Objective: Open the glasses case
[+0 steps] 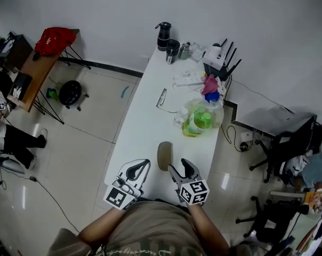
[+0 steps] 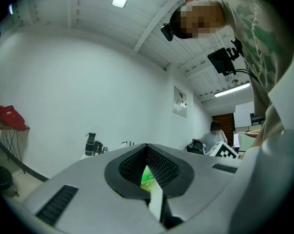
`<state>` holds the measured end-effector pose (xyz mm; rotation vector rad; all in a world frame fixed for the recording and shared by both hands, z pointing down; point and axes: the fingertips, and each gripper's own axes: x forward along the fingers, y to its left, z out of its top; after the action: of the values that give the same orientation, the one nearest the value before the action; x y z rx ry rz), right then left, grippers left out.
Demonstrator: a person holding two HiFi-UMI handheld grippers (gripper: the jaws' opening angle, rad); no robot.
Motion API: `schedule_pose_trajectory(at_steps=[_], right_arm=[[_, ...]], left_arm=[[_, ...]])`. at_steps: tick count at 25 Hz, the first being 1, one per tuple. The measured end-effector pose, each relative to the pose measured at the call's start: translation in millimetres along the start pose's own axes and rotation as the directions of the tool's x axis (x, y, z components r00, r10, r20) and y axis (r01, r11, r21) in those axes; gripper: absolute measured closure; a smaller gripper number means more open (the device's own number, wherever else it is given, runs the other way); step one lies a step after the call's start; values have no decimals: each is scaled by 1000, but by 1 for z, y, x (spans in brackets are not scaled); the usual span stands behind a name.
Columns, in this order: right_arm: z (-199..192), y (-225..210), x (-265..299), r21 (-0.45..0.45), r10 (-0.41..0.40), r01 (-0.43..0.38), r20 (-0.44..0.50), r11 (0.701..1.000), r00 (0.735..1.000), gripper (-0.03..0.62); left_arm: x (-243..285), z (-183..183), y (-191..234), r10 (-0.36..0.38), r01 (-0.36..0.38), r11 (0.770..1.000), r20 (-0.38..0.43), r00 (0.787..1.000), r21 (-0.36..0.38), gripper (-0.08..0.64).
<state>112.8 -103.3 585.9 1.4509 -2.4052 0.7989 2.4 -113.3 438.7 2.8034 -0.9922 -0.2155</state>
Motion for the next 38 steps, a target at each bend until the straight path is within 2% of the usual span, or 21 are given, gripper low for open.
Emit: schedule_pose_trajectory(at_steps=[3, 7, 10, 14, 16, 22, 26, 33, 38], right_arm=[[-35, -15, 29, 68, -9, 16, -102, 998, 995, 311], [-81, -40, 67, 162, -23, 60, -221, 985, 975, 272], [-111, -58, 91, 193, -39, 103, -309, 976, 950, 268], [-130, -68, 117, 209, -39, 128, -382, 970, 924, 268], [-135, -67, 126, 215, -31, 129, -408, 968, 913, 222], [-152, -76, 143, 181, -60, 167, -482, 969, 874, 216], [-161, -71, 151, 216, -21, 152, -511, 964, 859, 209], [-159, -63, 162, 135, -35, 130, -549, 982, 835, 209], [-163, -59, 165, 90, -88, 168, -566, 982, 820, 209]], left_arm=[[-10, -14, 6, 3, -3, 1000, -48, 999, 6, 571], [-14, -4, 12, 8, -8, 1000, -25, 1000, -4, 571], [-24, -15, 17, 12, -12, 1000, -74, 997, -1, 571], [-29, -15, 20, 14, -14, 1000, -83, 996, -1, 571], [-31, -16, 22, 15, -16, 1000, -93, 996, -5, 571], [-33, -18, 25, 2, -2, 1000, -111, 994, 1, 571], [-33, -21, 27, -9, 9, 1000, -126, 992, 1, 571], [-22, -27, 32, -35, 33, 999, -146, 989, -20, 571], [-12, -33, 25, -81, 77, 997, -162, 984, -31, 571]])
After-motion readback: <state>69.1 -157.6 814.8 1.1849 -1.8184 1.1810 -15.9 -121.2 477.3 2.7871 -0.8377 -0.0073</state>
